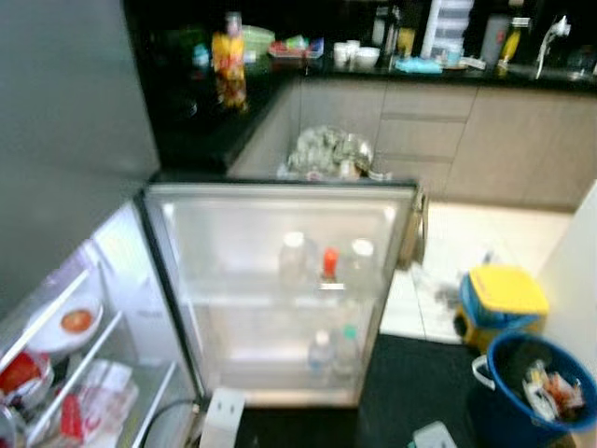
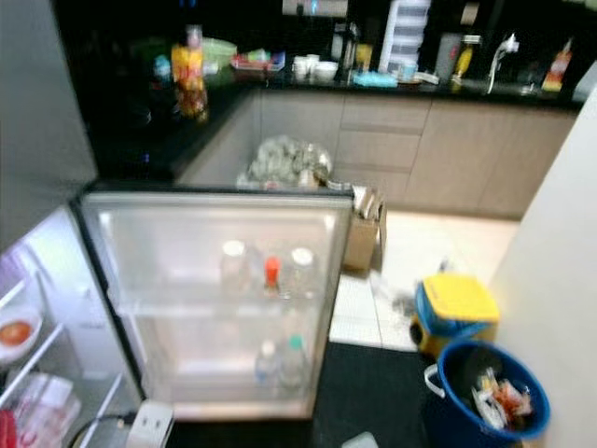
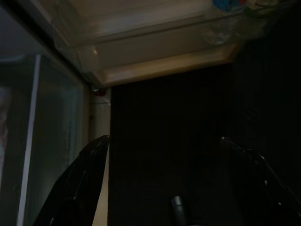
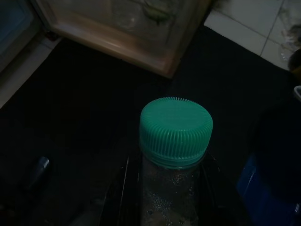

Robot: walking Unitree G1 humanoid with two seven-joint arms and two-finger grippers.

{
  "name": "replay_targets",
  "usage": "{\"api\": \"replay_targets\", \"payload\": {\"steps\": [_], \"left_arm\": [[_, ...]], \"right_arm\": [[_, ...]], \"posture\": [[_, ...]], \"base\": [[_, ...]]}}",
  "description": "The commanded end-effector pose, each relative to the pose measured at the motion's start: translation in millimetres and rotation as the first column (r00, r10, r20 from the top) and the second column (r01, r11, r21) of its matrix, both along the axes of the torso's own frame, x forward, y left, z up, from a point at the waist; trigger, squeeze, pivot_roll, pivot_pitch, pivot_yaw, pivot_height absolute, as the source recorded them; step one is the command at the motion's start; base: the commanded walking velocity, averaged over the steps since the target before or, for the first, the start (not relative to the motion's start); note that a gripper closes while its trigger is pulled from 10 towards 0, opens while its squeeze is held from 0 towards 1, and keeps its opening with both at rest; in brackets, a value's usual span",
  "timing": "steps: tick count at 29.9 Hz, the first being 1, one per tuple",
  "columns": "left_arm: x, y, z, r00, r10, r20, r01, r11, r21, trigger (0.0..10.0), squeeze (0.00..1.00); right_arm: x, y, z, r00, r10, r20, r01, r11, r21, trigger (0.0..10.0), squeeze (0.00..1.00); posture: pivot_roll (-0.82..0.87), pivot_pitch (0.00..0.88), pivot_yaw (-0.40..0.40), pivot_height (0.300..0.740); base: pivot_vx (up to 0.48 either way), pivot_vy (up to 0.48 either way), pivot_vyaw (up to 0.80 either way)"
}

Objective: Restocking fridge

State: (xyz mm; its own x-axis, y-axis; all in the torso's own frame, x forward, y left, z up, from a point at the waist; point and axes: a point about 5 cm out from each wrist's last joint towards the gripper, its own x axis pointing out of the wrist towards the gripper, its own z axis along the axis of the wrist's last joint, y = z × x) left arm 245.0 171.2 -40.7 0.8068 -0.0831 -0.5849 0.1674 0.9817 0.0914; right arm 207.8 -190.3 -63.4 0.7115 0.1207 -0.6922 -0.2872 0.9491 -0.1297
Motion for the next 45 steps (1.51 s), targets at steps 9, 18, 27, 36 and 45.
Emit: {"api": "replay_targets", "payload": {"steps": [9,18,27,36,45], "left_arm": [[-6.9,5.8,-6,0.999,0.02,-0.037,-0.019,1.0,0.008,10.0,0.0],[-8.3,9.8,-6,0.999,0.012,-0.041,-0.011,1.0,0.023,10.0,0.0],[-6.8,10.5,-5,0.999,-0.015,-0.044,0.017,0.999,0.04,10.0,0.0],[2.6,15.4,3,1.0,0.011,0.004,-0.011,1.0,0.021,10.0,0.0],[3.1,33.5,6,0.999,0.033,-0.008,-0.032,0.998,0.051,10.0,0.0]], "right_arm": [[-4.5,0.6,-3,1.0,0.002,-0.016,-0.002,1.0,-0.004,10.0,0.0],[2.7,-0.4,2,1.0,0.007,0.014,-0.007,1.0,0.003,10.0,0.0],[15.9,3.8,11,0.996,-0.047,0.074,0.041,0.995,0.089,10.0,0.0],[16.2,8.3,11,0.994,-0.073,0.079,0.061,0.988,0.143,10.0,0.0],[5.5,7.4,4,0.993,-0.118,0.017,0.112,0.973,0.202,10.0,0.0]], "posture": [[-0.07,0.076,0.011,0.74],[-0.06,0.015,0.007,0.74],[-0.04,0.0,0.005,0.74],[-0.05,0.014,0.014,0.74],[-0.02,0.083,0.023,0.74]], "base": [[0.0,0.0,0.0],[0.0,0.0,0.0],[0.0,0.0,0.0],[0.0,0.0,0.0],[0.0,0.0,0.0]]}}
